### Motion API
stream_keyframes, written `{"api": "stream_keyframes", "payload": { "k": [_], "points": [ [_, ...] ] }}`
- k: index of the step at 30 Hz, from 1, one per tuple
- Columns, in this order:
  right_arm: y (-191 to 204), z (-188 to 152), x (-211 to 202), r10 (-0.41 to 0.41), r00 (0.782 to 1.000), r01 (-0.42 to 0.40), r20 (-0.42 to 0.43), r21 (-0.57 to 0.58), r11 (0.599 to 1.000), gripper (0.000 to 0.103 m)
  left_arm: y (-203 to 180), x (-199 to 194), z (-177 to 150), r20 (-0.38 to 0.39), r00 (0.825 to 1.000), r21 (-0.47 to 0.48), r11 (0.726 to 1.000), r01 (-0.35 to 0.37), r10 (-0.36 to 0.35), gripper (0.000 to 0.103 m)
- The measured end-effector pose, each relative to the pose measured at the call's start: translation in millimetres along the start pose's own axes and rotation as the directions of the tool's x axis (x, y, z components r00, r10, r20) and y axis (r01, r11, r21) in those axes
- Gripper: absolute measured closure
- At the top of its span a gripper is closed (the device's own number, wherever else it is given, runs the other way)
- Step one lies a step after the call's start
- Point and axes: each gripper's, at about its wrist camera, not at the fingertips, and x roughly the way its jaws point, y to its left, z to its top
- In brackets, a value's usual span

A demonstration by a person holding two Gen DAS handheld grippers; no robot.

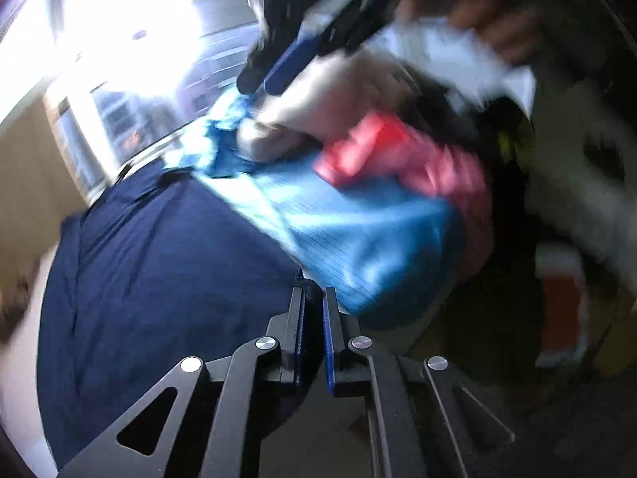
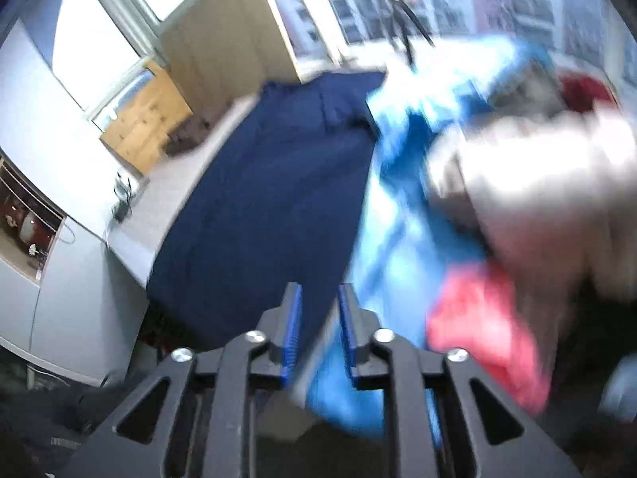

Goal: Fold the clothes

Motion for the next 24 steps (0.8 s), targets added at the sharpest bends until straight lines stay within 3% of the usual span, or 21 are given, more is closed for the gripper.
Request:
{"api": "stream_keyframes", "payload": {
  "k": [2,4,8,11,17,21,24],
  "points": [
    [-5,55,27,-0.005,0.999,0.007,0.035,-0.068,0.998,0.076,19,-14,6,0.010,1.000,-0.093,0.996,0.015,-0.014,0.096],
    [-18,111,67,-0.060,0.997,0.065,0.054,-0.105,0.992,0.077,37,-23,10,0.006,1.000,-0.172,0.985,0.022,-0.021,0.096],
    [-64,203,156,-0.133,0.991,0.134,0.009,-0.039,0.990,0.076,63,-25,17,-0.014,1.000,-0.256,0.967,-0.007,0.004,0.096],
    [-97,244,220,-0.184,0.982,0.185,-0.049,0.014,0.983,0.076,80,-22,19,-0.040,0.998,-0.299,0.952,-0.064,0.054,0.096],
    [-132,272,298,-0.257,0.950,0.266,-0.175,0.032,0.963,0.076,112,-14,12,-0.079,0.992,-0.395,0.910,-0.123,0.100,0.096],
    [-135,275,313,-0.233,0.955,0.240,-0.183,0.012,0.971,0.076,125,-11,3,-0.096,0.991,-0.441,0.888,-0.130,0.098,0.096],
    [-127,278,312,-0.228,0.957,0.227,-0.180,-0.029,0.974,0.100,135,-14,-10,-0.097,0.991,-0.490,0.862,-0.129,0.094,0.096]
  ]
}}
